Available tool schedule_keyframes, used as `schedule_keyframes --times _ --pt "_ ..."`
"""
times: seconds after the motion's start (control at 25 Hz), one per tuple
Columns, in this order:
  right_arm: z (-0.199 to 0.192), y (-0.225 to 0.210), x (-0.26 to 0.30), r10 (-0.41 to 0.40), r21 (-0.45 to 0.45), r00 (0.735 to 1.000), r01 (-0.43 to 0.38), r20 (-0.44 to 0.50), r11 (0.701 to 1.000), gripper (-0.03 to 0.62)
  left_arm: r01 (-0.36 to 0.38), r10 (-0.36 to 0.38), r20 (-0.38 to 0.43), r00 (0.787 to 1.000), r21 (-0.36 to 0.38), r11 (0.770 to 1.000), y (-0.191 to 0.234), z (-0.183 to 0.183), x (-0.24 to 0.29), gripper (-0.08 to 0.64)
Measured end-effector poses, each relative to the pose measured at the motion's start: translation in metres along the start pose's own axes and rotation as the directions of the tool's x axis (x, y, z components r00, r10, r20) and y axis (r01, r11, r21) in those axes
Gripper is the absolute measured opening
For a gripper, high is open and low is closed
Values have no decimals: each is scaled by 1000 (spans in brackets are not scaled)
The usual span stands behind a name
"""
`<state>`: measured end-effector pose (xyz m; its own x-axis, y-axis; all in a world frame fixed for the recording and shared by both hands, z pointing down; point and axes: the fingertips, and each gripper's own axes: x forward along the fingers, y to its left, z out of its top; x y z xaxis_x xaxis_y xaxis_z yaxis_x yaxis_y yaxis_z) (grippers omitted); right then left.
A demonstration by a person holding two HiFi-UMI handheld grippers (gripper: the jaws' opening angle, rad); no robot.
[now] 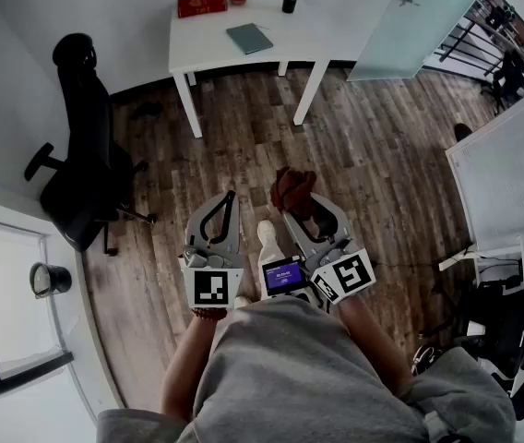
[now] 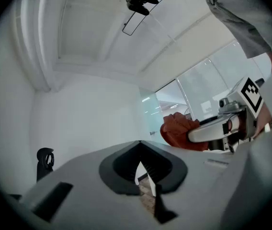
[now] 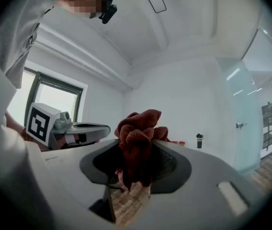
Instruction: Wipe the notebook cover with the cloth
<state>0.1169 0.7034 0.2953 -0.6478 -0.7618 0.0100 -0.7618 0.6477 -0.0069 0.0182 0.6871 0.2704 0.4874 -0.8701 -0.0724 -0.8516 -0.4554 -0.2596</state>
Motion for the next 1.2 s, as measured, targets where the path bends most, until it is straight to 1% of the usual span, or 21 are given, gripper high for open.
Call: schedule_keyframes --times 0.12,0.32,0.4,0.48,0.56,0.64,0.72,0.8,0.92,1.0,1.08,1.2 --pt "-2 -20 17 38 32 999 -38 13 999 192 6 -6 -14 1000 -2 1000 4 -10 26 0" --pt "-11 -75 59 31 40 999 -30 -21 999 196 19 -19 -27 999 6 1000 21 -23 86 2" --pt "-12 -100 79 42 46 998 -40 -38 998 195 20 -19 -17 1000 6 1000 31 -25 116 2" --pt "-12 -123 99 63 45 997 -61 -51 997 195 19 -19 -38 999 7 1000 40 -31 146 2" --pt "-11 -147 117 88 51 994 -85 -60 995 195 10 -10 -61 998 6 1000 49 -39 175 2" --pt "-12 -171 136 118 66 990 -113 -78 991 195 -5 6 -48 999 19 1000 58 -41 204 2" --pt "-14 -193 155 159 76 982 -151 -104 986 195 -19 20 -65 998 10 1000 67 -50 230 7" --pt "-14 -214 173 186 73 976 -179 -109 981 195 -31 31 -88 996 5 1000 74 -60 253 16" --pt "-17 -244 204 227 62 967 -222 -115 973 195 -59 59 -83 995 8 998 90 -68 285 20" --pt "-22 -261 226 241 63 962 -235 -130 970 195 -72 73 -91 993 6 997 102 -75 300 21" --pt "-30 -276 246 242 76 958 -233 -156 969 195 -60 62 -116 991 16 998 110 -84 309 26" --pt "-45 -295 274 230 104 953 -213 -195 971 196 -9 12 -122 992 20 1000 120 -99 321 39"
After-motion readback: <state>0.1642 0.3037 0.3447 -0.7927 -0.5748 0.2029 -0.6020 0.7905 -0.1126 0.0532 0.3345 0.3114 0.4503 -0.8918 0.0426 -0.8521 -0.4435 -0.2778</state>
